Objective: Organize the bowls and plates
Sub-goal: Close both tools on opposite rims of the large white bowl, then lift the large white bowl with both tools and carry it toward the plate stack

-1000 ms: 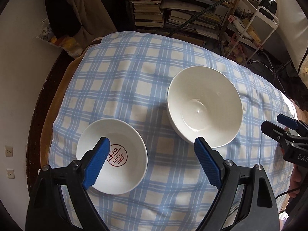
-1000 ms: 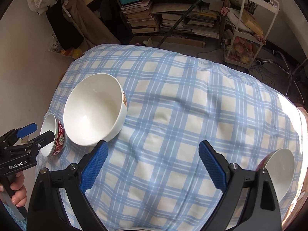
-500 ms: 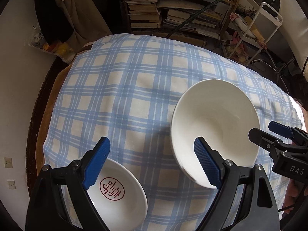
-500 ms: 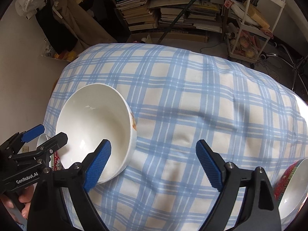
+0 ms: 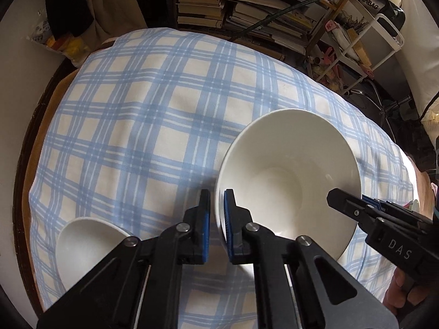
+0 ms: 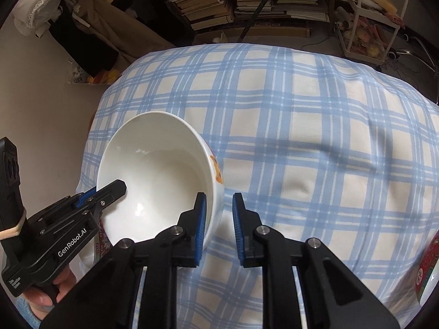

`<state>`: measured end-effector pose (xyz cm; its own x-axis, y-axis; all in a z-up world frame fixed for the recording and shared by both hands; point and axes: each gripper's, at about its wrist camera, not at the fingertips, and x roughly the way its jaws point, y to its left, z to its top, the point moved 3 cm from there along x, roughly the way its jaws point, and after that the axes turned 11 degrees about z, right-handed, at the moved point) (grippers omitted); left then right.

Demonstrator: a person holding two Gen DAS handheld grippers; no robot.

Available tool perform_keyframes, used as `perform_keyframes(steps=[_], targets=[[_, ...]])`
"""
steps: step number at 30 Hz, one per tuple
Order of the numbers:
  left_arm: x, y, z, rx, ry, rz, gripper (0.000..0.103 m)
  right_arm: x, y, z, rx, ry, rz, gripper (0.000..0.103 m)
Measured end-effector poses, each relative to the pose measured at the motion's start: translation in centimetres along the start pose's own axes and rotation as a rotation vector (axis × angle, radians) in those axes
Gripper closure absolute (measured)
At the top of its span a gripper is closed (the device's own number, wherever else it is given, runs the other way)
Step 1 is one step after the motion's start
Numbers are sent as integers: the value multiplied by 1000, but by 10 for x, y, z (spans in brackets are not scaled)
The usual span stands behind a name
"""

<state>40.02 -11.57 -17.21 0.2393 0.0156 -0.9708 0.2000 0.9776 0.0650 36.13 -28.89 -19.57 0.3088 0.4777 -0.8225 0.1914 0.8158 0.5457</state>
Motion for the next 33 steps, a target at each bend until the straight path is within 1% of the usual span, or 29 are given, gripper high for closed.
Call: perform_keyframes(steps=[2, 3, 4, 8, 12, 14, 18, 22, 25, 30, 33], targets=[[-1, -2, -1, 5, -17, 16, 95, 1, 1, 0, 5, -25, -32, 84], [-1, -3, -2, 16, -15, 25, 95, -1, 2, 0, 4, -42, -32, 91], [-2, -4, -3, 26, -13, 33, 95, -3, 4, -1, 0, -55, -22, 92], [-8, -8, -6, 39, -25, 43, 96, -5, 10, -4, -48, -29, -82, 94], [-18, -13, -16, 43, -82, 82, 96, -11, 15, -10, -78, -23, -139, 95], [-23, -14, -23, 39, -97, 85, 96, -14, 16, -16, -88, -24, -159, 95], [-28, -11, -38, 30, -69, 34, 96, -26, 14, -31, -88, -42, -148, 95], [-31, -7, -57, 12, -39, 3, 96, -35, 15, -47, -102, -29, -121, 95], [-36, -6, -72, 13, -42, 10, 96, -39, 22, -60, -152, -25, -147, 95], [-49, -3, -90, 10, -40, 1, 96, -51, 25, -77, -152, -36, -121, 95], [-59, -3, -101, 19, -49, 14, 96, -55, 24, -88, -127, -38, -102, 95]])
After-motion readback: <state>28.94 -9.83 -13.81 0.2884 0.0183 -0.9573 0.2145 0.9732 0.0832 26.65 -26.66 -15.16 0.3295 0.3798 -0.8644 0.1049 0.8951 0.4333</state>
